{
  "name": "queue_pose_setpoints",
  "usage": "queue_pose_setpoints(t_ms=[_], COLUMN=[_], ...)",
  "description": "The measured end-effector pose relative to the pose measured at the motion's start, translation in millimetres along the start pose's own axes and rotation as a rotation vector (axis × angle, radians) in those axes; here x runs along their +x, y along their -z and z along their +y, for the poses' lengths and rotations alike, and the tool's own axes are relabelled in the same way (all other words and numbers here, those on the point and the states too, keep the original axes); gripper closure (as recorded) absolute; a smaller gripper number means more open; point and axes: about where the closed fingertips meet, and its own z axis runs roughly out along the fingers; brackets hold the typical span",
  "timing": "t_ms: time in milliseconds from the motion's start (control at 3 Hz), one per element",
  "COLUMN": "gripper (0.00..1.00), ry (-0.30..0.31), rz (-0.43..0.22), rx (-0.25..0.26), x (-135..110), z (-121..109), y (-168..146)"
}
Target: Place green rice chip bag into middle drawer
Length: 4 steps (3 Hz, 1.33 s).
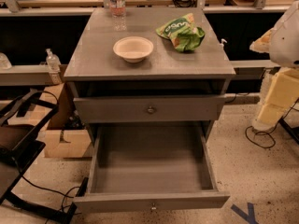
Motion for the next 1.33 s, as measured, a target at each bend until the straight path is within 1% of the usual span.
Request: queue_pose_setpoints(t_ms=[333,667,1000,1333], gripper=[0.0,0.0,0.0,0.0], ry=[0.0,-0.028,-0.108,-0.21], rz=[0.0,-0.042,-0.136,-0.225], rx=[0.0,0.058,0.132,0.217], x=[0.0,6.7,20.7,35.3], z=[0.0,-24.2,-77.8,-145.1], y=[0.0,-3.6,-26.8,-49.8])
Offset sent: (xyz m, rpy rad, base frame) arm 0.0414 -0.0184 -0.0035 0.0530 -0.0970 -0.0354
